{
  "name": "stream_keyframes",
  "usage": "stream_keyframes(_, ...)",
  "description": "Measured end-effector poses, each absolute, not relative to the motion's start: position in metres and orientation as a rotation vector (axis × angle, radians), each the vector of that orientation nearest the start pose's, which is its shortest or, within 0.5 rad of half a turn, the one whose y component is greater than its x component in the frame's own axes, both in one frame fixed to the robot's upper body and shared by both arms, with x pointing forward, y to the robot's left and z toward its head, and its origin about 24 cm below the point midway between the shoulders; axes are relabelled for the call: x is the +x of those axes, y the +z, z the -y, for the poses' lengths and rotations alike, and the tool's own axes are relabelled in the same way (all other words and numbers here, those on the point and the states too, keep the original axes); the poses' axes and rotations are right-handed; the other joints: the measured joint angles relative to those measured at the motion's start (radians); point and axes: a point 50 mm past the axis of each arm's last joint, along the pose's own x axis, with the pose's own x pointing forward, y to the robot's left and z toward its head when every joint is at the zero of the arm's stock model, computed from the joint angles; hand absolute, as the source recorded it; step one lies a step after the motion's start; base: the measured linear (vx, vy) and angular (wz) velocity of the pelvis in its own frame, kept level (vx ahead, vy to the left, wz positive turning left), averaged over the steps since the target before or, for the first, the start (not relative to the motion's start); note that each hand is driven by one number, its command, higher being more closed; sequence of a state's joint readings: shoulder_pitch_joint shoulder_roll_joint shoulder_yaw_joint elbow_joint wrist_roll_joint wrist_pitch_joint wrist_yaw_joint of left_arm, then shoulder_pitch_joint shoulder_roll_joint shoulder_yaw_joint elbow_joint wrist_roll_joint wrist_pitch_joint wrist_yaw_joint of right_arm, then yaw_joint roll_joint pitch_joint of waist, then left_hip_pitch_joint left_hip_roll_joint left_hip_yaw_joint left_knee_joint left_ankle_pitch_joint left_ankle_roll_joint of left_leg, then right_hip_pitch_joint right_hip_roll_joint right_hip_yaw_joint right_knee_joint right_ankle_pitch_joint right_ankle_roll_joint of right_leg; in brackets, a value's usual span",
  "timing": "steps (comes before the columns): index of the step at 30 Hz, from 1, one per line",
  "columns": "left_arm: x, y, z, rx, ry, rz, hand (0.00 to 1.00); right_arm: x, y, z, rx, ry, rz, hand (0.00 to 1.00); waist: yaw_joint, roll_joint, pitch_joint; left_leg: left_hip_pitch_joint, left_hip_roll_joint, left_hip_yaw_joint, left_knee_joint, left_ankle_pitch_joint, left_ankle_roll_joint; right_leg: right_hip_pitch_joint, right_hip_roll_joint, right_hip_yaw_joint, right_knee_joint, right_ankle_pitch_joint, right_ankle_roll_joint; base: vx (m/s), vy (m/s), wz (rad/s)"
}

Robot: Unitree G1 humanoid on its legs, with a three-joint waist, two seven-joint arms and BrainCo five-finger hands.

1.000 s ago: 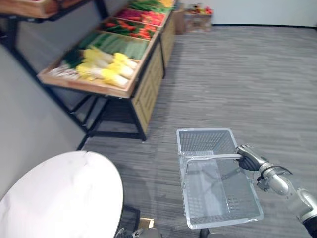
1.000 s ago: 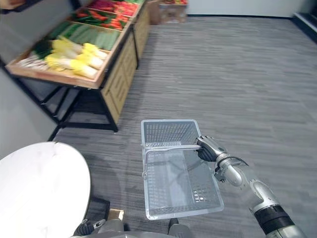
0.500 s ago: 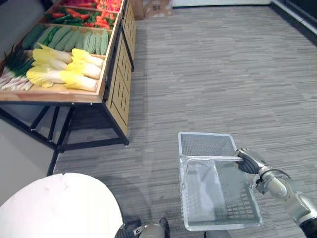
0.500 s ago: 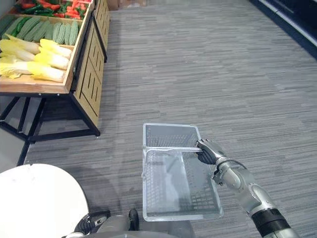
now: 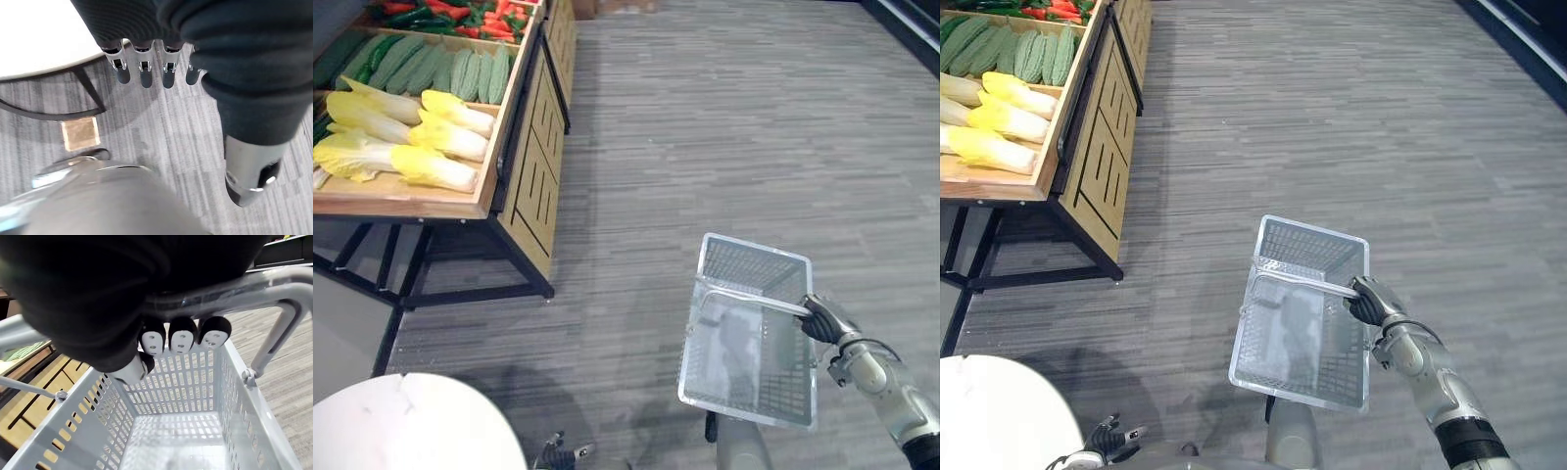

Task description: Pick vegetable in the basket

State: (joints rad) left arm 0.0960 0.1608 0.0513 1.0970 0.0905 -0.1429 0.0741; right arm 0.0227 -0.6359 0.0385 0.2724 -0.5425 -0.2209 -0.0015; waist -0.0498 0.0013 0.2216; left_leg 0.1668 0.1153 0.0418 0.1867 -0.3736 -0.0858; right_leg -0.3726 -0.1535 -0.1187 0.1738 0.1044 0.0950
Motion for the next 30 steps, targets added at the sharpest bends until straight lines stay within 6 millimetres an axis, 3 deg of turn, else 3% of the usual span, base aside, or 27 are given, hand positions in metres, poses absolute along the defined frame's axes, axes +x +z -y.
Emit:
stream_keyframes(1, 0.09, -0.157, -0.217, 0.216, 0.145, -1.04, 0.0, 0.238, 0.03, 0.277, -1.16, 0.151, -0.132, 1.0, 0.006, 0.026, -0.012, -0.026, 0.04, -0.037, 0.069, 0.016, -0.001, -0.011, 0.034, -0.03, 0.067, -0.023, -0.027, 0.76, -0.464, 0.52)
stream_keyframes(2, 0.09, -0.158, -0.214, 0.206, 0.147, -1.039, 0.0, 0.239, 0.031, 0.276, -1.158, 0.149, -0.132, 1.0, 0.017, 0.033, -0.014, -0.047, 0.058, -0.049, 0.125, 0.034, 0.003, -0.006, 0.051, -0.041, 0.079, -0.04, -0.047, 0.72, -0.461, 0.07)
stream_keyframes(3, 0.089, -0.158, -0.214, 0.183, 0.165, -1.04, 0.0, 0.24, 0.031, 0.276, -1.151, 0.143, -0.129, 1.0, 0.032, 0.036, -0.016, -0.106, 0.091, -0.069, 0.277, 0.097, 0.004, 0.02, 0.085, -0.055, 0.094, -0.072, -0.07, 0.59, -0.386, 0.01)
stream_keyframes(4, 0.086, -0.159, -0.217, 0.177, 0.189, -1.055, 0.0, 0.238, 0.03, 0.277, -1.147, 0.139, -0.136, 1.0, 0.03, 0.034, -0.014, -0.194, 0.119, -0.086, 0.49, 0.249, 0.028, 0.09, 0.111, -0.081, 0.092, -0.124, -0.093, 0.71, -0.419, 0.09)
stream_keyframes(5, 0.083, -0.159, -0.217, 0.174, 0.19, -1.06, 0.0, 0.237, 0.029, 0.277, -1.144, 0.138, -0.138, 1.0, 0.035, 0.032, -0.013, -0.224, 0.134, -0.086, 0.575, 0.296, 0.038, 0.127, 0.119, -0.087, 0.082, -0.14, -0.103, 0.6, -0.315, 0.21)
stream_keyframes(7, 0.084, -0.158, -0.219, 0.168, 0.204, -1.049, 0.0, 0.233, 0.026, 0.279, -1.131, 0.121, -0.152, 1.0, 0.058, 0.021, -0.006, -0.312, 0.162, -0.043, 0.84, 0.281, 0.052, 0.265, 0.145, -0.088, 0.029, -0.171, -0.136, 0.5, -0.235, 0.0)
stream_keyframes(9, 0.089, -0.156, -0.22, 0.173, 0.206, -1.026, 0.0, 0.233, 0.027, 0.28, -1.13, 0.111, -0.15, 1.0, 0.081, 0.003, 0.001, -0.375, 0.146, 0.018, 0.906, 0.247, 0.071, 0.353, 0.147, -0.071, -0.017, -0.19, -0.149, 0.52, -0.197, -0.13)
stream_keyframes(12, 0.093, -0.154, -0.219, 0.171, 0.205, -1.004, 0.0, 0.234, 0.031, 0.28, -1.119, 0.093, -0.132, 1.0, 0.091, 0.004, 0.002, -0.493, 0.11, 0.114, 0.815, 0.201, 0.072, 0.425, 0.13, -0.063, -0.054, -0.236, -0.125, 0.35, -0.061, -0.07)
stream_keyframes(15, 0.092, -0.154, -0.219, 0.169, 0.209, -1.008, 0.0, 0.23, 0.028, 0.281, -1.112, 0.089, -0.147, 1.0, 0.092, 0.001, 0.004, -0.545, 0.054, 0.237, 0.488, 0.192, 0.067, 0.487, 0.087, -0.074, -0.074, -0.276, -0.085, 0.42, 0.074, 0.1)
stream_keyframes(16, 0.09, -0.155, -0.217, 0.168, 0.208, -1.019, 0.0, 0.228, 0.027, 0.283, -1.106, 0.076, -0.158, 1.0, 0.093, 0.008, 0.0, -0.542, 0.005, 0.235, 0.218, 0.25, 0.053, 0.526, 0.076, -0.085, -0.109, -0.289, -0.068, 0.43, 0.145, 0.15)
stream_keyframes(18, 0.082, -0.157, -0.216, 0.165, 0.209, -1.038, 0.0, 0.227, 0.025, 0.284, -1.101, 0.07, -0.166, 1.0, 0.102, 0.03, -0.009, -0.53, -0.018, 0.18, -0.027, 0.333, 0.032, 0.567, 0.089, -0.081, -0.145, -0.304, -0.052, 0.41, 0.169, -0.03)
stream_keyframes(19, 0.076, -0.158, -0.216, 0.164, 0.212, -1.053, 0.0, 0.226, 0.022, 0.284, -1.098, 0.068, -0.175, 1.0, 0.113, 0.048, -0.016, -0.531, -0.01, 0.145, -0.071, 0.381, 0.029, 0.594, 0.103, -0.065, -0.157, -0.322, -0.033, 0.38, 0.189, -0.21)
stream_keyframes(20, 0.073, -0.159, -0.217, 0.168, 0.217, -1.062, 0.0, 0.225, 0.017, 0.283, -1.083, 0.067, -0.191, 1.0, 0.124, 0.05, -0.021, -0.526, -0.017, 0.137, -0.043, 0.453, 0.045, 0.617, 0.099, -0.054, -0.158, -0.337, -0.033, 0.57, 0.28, -0.14)
stream_keyframes(21, 0.073, -0.159, -0.218, 0.168, 0.225, -1.06, 0.0, 0.224, 0.01, 0.278, -1.074, 0.092, -0.206, 1.0, 0.14, 0.028, -0.023, -0.534, -0.035, 0.146, 0.003, 0.466, 0.067, 0.624, 0.08, -0.03, -0.145, -0.34, -0.041, 0.57, 0.279, 0.04)
stream_keyframes(22, 0.073, -0.158, -0.218, 0.158, 0.237, -1.056, 0.0, 0.224, 0.008, 0.274, -1.075, 0.113, -0.203, 1.0, 0.144, 0.013, -0.02, -0.539, -0.05, 0.16, 0.044, 0.432, 0.117, 0.616, 0.06, -0.004, -0.102, -0.334, -0.048, 0.56, 0.276, 0.15)
stream_keyframes(23, 0.073, -0.159, -0.219, 0.155, 0.242, -1.059, 0.0, 0.224, 0.007, 0.272, -1.077, 0.123, -0.203, 1.0, 0.146, 0.009, -0.021, -0.537, -0.059, 0.163, 0.064, 0.419, 0.135, 0.614, 0.048, 0.011, -0.076, -0.331, -0.049, 0.46, 0.241, 0.15)
stream_keyframes(24, 0.068, -0.16, -0.22, 0.148, 0.255, -1.076, 0.0, 0.225, 0.005, 0.268, -1.08, 0.146, -0.202, 1.0, 0.153, -0.008, -0.025, -0.513, -0.083, 0.177, 0.082, 0.384, 0.166, 0.601, 0.012, 0.04, 0.002, -0.329, -0.046, 0.46, 0.228, -0.01)
stream_keyframes(25, 0.061, -0.16, -0.221, 0.147, 0.263, -1.09, 0.0, 0.224, 0.003, 0.264, -1.076, 0.163, -0.202, 1.0, 0.166, -0.03, -0.033, -0.468, -0.112, 0.198, 0.064, 0.355, 0.175, 0.571, -0.016, 0.072, 0.112, -0.322, -0.035, 0.45, 0.215, -0.11)
stream_keyframes(26, 0.058, -0.16, -0.223, 0.152, 0.267, -1.098, 0.0, 0.224, 0.002, 0.262, -1.066, 0.165, -0.201, 1.0, 0.168, -0.041, -0.041, -0.446, -0.128, 0.204, 0.05, 0.342, 0.179, 0.543, -0.032, 0.087, 0.186, -0.311, -0.015, 0.54, 0.234, -0.08)
stream_keyframes(27, 0.052, -0.16, -0.227, 0.163, 0.273, -1.11, 0.0, 0.224, -0.002, 0.255, -1.036, 0.169, -0.196, 1.0, 0.164, -0.064, -0.052, -0.391, -0.162, 0.207, 0.016, 0.316, 0.185, 0.452, -0.057, 0.142, 0.409, -0.233, 0.112, 0.44, 0.183, 0.04)
stream_keyframes(28, 0.051, -0.16, -0.23, 0.173, 0.272, -1.112, 0.0, 0.224, -0.004, 0.25, -1.018, 0.173, -0.194, 1.0, 0.162, -0.077, -0.051, -0.351, -0.176, 0.204, 0.002, 0.298, 0.19, 0.391, -0.058, 0.185, 0.542, -0.131, 0.191, 0.53, 0.198, 0.08)
stream_keyframes(29, 0.051, -0.159, -0.231, 0.18, 0.268, -1.112, 0.0, 0.223, -0.006, 0.247, -1.006, 0.178, -0.193, 1.0, 0.157, -0.082, -0.049, -0.326, -0.18, 0.197, -0.002, 0.279, 0.198, 0.354, -0.051, 0.206, 0.626, -0.045, 0.201, 0.45, 0.115, 0.11)
stream_keyframes(30, 0.051, -0.159, -0.232, 0.196, 0.256, -1.114, 0.0, 0.223, -0.009, 0.24, -0.991, 0.193, -0.189, 1.0, 0.148, -0.086, -0.046, -0.272, -0.183, 0.178, -0.003, 0.256, 0.201, 0.279, -0.04, 0.211, 0.819, -0.014, 0.195, 0.54, 0.11, 0.27)
